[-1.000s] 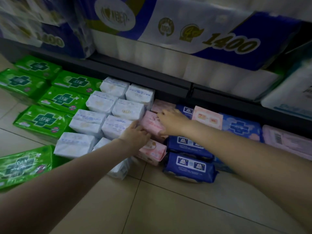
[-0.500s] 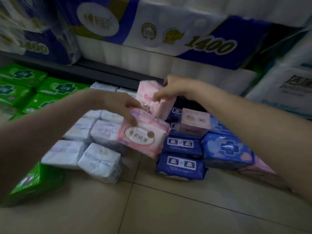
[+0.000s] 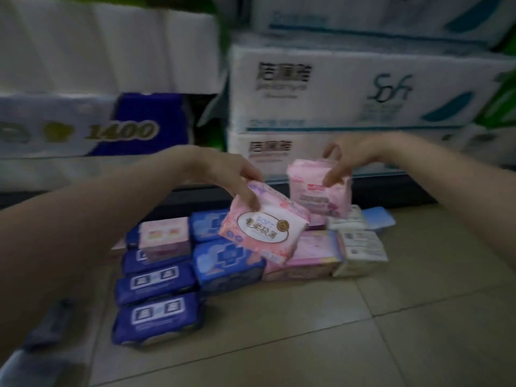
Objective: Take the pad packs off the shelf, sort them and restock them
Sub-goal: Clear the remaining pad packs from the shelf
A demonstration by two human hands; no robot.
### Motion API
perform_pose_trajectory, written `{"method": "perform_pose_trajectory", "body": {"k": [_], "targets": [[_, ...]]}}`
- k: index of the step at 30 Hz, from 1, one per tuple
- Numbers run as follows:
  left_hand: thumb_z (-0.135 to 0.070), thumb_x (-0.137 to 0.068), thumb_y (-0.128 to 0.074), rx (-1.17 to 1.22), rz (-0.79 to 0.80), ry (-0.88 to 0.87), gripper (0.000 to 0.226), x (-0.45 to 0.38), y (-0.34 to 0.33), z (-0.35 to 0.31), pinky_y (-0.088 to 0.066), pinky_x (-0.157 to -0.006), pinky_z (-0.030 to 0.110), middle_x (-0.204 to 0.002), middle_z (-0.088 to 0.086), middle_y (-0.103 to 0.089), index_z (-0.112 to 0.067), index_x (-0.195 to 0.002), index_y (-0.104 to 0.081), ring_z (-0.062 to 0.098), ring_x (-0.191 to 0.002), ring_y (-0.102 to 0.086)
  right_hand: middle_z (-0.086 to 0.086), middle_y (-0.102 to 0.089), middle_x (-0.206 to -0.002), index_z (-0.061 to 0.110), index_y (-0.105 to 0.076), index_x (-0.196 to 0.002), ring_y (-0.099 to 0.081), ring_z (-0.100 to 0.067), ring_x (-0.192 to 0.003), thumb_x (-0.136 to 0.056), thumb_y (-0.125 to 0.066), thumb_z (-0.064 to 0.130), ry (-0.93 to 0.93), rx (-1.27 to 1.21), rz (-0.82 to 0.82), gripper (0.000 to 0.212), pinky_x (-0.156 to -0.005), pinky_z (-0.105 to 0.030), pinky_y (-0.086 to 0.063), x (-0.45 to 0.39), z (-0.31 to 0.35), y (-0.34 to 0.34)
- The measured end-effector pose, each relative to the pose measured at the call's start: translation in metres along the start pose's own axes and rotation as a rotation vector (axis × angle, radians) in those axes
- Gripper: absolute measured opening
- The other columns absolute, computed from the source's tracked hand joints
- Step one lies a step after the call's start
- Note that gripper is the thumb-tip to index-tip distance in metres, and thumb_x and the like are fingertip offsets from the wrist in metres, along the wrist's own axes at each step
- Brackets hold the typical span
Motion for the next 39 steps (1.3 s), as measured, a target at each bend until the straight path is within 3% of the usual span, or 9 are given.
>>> {"method": "perform_pose_trajectory", "body": {"k": [4, 8, 12, 23, 29, 32, 35, 37, 39], "targets": [[-0.034, -0.077, -0.074, -0.176, -0.114, -0.036, 0.034, -0.074, -0.020, -0.061, -0.034, -0.079, 0.022, -0.095, -0.011, -0.056, -0.025, -0.106, -0.059, 0.012, -0.093, -0.051, -0.011, -0.058, -0.122, 0.005, -0.049, -0.128, -0.057, -0.025, -0.100, -0.069, -0.081, 0.032, -0.175, 0.202, -0.060, 0.073, -0.080, -0.027, -0.046, -0.009, -0.117, -0.006], [-0.031, -0.078, -0.073, -0.136, -0.192, -0.070, 0.048, -0.138, -0.048, -0.097, -0.033, -0.077, 0.020, -0.107, -0.002, -0.055, -0.013, -0.119, -0.057, 0.012, -0.093, -0.048, -0.012, -0.056, -0.115, 0.007, -0.052, -0.115, -0.053, -0.024, -0.093, -0.077, -0.075, 0.021, -0.327, 0.316, -0.081, 0.047, -0.073, -0.031, -0.047, -0.018, -0.212, -0.024], [-0.034, -0.077, -0.074, -0.071, -0.325, -0.075, 0.054, -0.190, -0.070, -0.113, -0.035, -0.078, 0.019, -0.119, 0.004, -0.059, -0.010, -0.122, -0.056, 0.017, -0.104, -0.054, -0.015, -0.046, -0.130, 0.007, -0.043, -0.128, -0.037, -0.032, -0.122, -0.086, -0.062, 0.013, -0.406, 0.381, -0.125, 0.046, -0.088, -0.036, -0.042, -0.033, -0.281, -0.042], [-0.035, -0.078, -0.073, -0.014, -0.418, -0.013, 0.052, -0.275, -0.096, -0.122, -0.038, -0.078, 0.019, -0.120, 0.002, -0.060, -0.013, -0.122, -0.056, 0.009, -0.099, -0.052, -0.015, -0.043, -0.132, 0.007, -0.039, -0.131, -0.036, -0.032, -0.124, -0.087, -0.057, 0.005, -0.240, 0.304, -0.218, 0.047, -0.092, -0.040, -0.042, -0.108, -0.352, -0.091], [-0.033, -0.078, -0.073, 0.087, -0.509, 0.004, 0.044, -0.289, -0.095, -0.116, -0.036, -0.072, 0.016, -0.099, -0.006, -0.056, -0.015, -0.115, -0.060, 0.007, -0.089, -0.052, -0.012, -0.028, -0.144, 0.021, -0.037, -0.140, -0.026, -0.035, -0.131, -0.091, -0.053, 0.013, -0.183, 0.229, -0.143, 0.052, -0.101, -0.044, -0.036, -0.141, -0.371, -0.114], [-0.032, -0.078, -0.073, 0.124, -0.535, -0.006, 0.045, -0.295, -0.095, -0.121, -0.037, -0.076, 0.018, -0.100, -0.008, -0.054, -0.015, -0.117, -0.059, 0.007, -0.092, -0.051, -0.013, -0.027, -0.147, 0.022, -0.038, -0.142, -0.033, -0.035, -0.130, -0.091, -0.051, 0.009, -0.181, -0.005, -0.212, 0.053, -0.104, -0.041, -0.035, -0.147, -0.367, -0.122], [-0.031, -0.078, -0.073, 0.138, -0.533, -0.042, 0.044, -0.304, -0.096, -0.133, -0.038, -0.077, 0.018, -0.100, -0.009, -0.054, -0.015, -0.116, -0.059, 0.007, -0.092, -0.051, -0.011, -0.042, -0.140, 0.013, -0.045, -0.136, -0.045, -0.026, -0.125, -0.096, -0.048, 0.018, -0.135, -0.571, -0.451, 0.040, -0.097, -0.032, -0.039, -0.133, -0.362, -0.095], [-0.031, -0.078, -0.074, 0.136, -0.535, -0.069, 0.044, -0.310, -0.097, -0.142, -0.038, -0.077, 0.018, -0.100, -0.008, -0.055, -0.014, -0.116, -0.059, 0.007, -0.092, -0.052, -0.005, -0.052, -0.133, 0.017, -0.052, -0.129, -0.050, -0.020, -0.121, -0.096, -0.047, 0.037, -0.104, -1.087, -0.299, 0.039, -0.092, -0.027, -0.043, -0.125, -0.354, -0.093], [-0.031, -0.078, -0.074, 0.126, -0.538, -0.095, 0.044, -0.317, -0.100, -0.151, -0.038, -0.075, 0.018, -0.100, -0.007, -0.056, -0.013, -0.115, -0.060, 0.007, -0.092, -0.053, 0.003, -0.057, -0.124, 0.026, -0.055, -0.122, -0.054, -0.015, -0.114, -0.089, -0.055, 0.044, -0.023, -1.180, -0.068, 0.037, -0.095, -0.032, -0.045, -0.114, -0.338, -0.094]]}}
Point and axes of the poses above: each hand's wrist, its own x-axis away from the middle knuckle, its own y-axis out of the back of the hand, z = x × y, the point moved 10 cm from there along -x, towards the middle knuckle
